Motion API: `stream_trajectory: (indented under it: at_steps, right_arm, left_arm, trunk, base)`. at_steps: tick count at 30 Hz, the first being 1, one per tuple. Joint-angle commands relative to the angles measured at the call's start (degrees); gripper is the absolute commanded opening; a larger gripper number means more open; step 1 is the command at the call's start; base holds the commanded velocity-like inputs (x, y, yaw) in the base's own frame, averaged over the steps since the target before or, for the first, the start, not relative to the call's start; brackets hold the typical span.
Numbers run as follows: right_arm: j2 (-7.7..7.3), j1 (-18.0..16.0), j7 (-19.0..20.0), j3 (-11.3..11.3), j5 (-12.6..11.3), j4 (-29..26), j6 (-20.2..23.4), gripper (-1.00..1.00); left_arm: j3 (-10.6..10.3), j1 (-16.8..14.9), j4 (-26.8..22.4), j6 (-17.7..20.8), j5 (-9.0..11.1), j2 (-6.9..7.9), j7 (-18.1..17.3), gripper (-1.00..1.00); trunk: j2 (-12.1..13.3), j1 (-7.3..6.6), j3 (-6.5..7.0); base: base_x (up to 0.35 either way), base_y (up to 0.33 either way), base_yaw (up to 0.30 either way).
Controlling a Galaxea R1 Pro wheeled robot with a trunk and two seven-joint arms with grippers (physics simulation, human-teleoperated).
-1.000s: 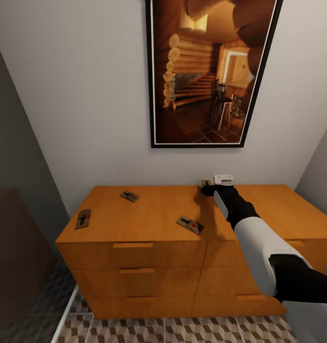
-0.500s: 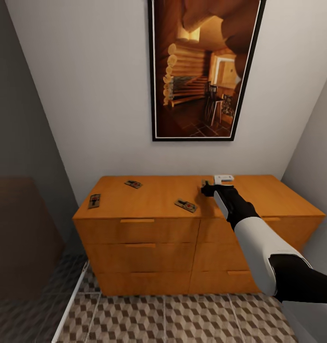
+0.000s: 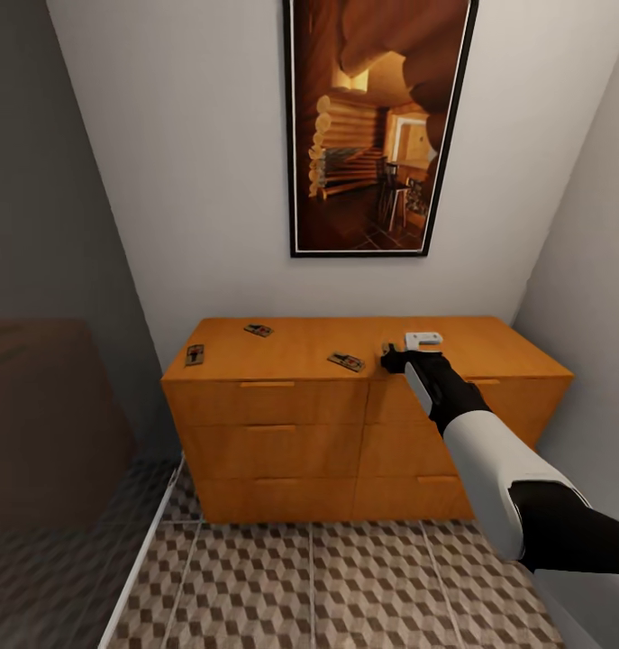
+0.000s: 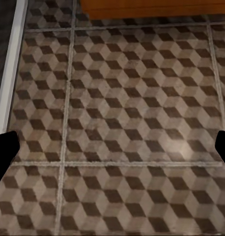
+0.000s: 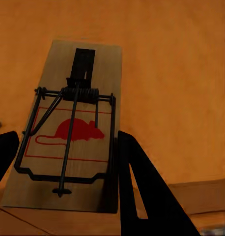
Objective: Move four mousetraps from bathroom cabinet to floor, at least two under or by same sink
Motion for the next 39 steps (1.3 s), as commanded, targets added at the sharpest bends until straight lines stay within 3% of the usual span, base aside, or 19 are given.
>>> stream_trajectory:
  at_steps: [1,15,23,32,39]
  right_arm:
    - [0.05,-0.03,0.02,-0.15,0.18,-0.04,0.30,-1.00]
    - [0.05,-0.03,0.16,-0.20,0.17,2.35,0.05,-1.00]
    - [0.05,-0.03,0.27,-0.21,0.15,7.34,-1.23,-1.00]
    - [-0.02,-0.01,0.31,-0.21,0.17,18.05,-11.11,-1.00]
    - [-0.04,0.38,0.36,-0.15,0.16,26.19,-20.59,-1.00]
  left_arm:
    - [-0.03,-0.03,0.05,-0.19,0.00,0.00,0.13,1.00]
    - [-0.03,-0.03,0.05,-0.19,0.00,0.00,0.13,1.00]
    - [-0.03,-0.03,0.05,-0.19,0.00,0.00,0.13,1.00]
    - [-0.03,-0.03,0.05,-0.19,0.00,0.00,0.13,1.00]
    - [-0.03,-0.03,0.05,-0.19,0.00,0.00,0.13,1.00]
  trunk:
    - [-0.03,-0.04,-0.06]
    - [-0.03,-0.04,-0.06]
    - [-0.03,-0.04,-0.06]
    - [-0.03,-0.04,-0.06]
    - [-0.03,-0.04,-0.06]
  base:
    - [-0.337,0.000,0.000]
    - [-0.337,0.000,0.000]
    - [-0.337,0.000,0.000]
    - [-0.315,0.000,0.000]
    - [-0.079,0.000,0.000]
